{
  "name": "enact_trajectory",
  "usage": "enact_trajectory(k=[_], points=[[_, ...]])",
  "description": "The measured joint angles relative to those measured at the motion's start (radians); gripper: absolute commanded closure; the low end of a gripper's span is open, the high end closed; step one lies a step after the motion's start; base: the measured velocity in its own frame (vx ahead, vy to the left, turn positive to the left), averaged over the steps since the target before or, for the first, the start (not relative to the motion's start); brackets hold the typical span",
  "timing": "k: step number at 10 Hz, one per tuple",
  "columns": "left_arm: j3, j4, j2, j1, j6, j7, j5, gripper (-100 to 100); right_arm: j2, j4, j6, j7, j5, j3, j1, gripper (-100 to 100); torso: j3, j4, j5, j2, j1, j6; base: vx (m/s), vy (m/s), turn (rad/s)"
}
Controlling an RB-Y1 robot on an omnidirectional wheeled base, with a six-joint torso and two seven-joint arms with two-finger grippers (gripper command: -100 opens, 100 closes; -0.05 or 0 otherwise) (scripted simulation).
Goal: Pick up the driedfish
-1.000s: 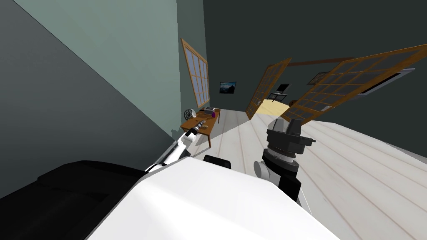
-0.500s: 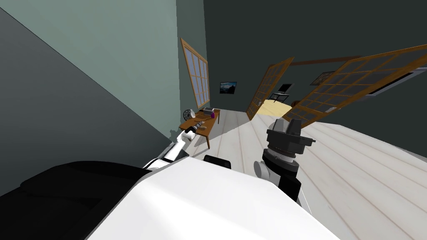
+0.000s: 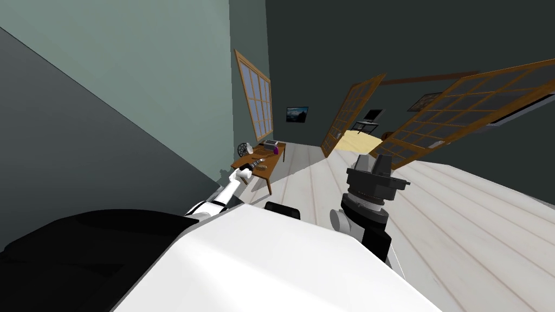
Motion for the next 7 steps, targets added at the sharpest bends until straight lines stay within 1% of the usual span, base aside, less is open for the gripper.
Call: enact_trajectory(k=[1,2,3,4,6,7], points=[[0.011,0.005,0.0,0.002,0.03,-0.002,-0.002,-100,0.0,0.0,0.0,0.0,0.0,0.0,0.0,0,0.0,0.0,0.0,0.0,0.0,0.0,0.041,-0.027,-0.001],[0.011,0.025,0.003,-0.004,0.038,-0.004,0.002,-100,0.0,0.0,0.0,0.0,0.0,0.0,0.0,0,0.002,0.0,0.0,0.003,0.002,0.0,0.069,-0.043,0.043],[0.018,0.052,0.017,-0.021,0.057,-0.008,0.018,-100,0.0,0.0,0.0,0.0,0.0,0.0,0.0,0,0.001,0.001,0.0,0.003,0.002,0.0,0.078,-0.045,0.03],[0.021,0.086,0.028,-0.031,0.069,-0.013,0.031,-100,0.0,0.0,0.0,0.0,0.0,0.0,0.0,0,0.001,0.0,0.0,0.003,0.002,0.0,0.115,-0.039,0.049],[0.037,0.16,0.042,-0.067,0.108,-0.02,0.047,-100,0.0,0.0,0.0,0.0,0.0,0.0,0.0,0,0.0,0.0,0.001,0.001,0.002,0.0,0.11,-0.048,0.037],[0.05,0.192,0.054,-0.082,0.134,-0.022,0.059,-100,0.0,0.0,0.0,0.0,0.0,0.0,0.0,0,0.0,0.0,0.0,0.0,0.001,0.0,0.111,-0.05,0.031]])
